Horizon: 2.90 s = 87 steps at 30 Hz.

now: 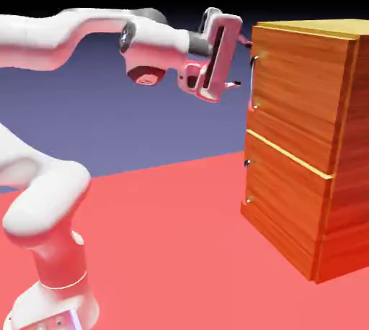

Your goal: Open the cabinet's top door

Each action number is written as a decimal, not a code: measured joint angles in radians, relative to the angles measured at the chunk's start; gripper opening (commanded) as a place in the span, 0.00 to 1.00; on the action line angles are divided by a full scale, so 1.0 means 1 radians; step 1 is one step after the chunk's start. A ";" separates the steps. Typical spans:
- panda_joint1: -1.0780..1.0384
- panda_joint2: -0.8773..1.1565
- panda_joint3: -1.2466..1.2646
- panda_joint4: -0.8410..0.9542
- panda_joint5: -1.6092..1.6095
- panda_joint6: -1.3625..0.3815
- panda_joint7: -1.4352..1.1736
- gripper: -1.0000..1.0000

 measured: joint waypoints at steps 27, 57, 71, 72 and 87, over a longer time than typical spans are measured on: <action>-0.457 -0.210 0.517 0.260 1.174 -0.021 0.529 0.50; -0.042 0.158 0.189 0.061 1.342 -0.280 0.083 0.00; 0.351 0.033 -0.269 -0.235 0.843 -0.500 0.310 0.00; 0.365 0.017 -0.299 -0.255 0.799 -0.522 0.331 0.00; 0.374 -0.122 -0.750 -0.407 0.149 -0.944 0.535 0.00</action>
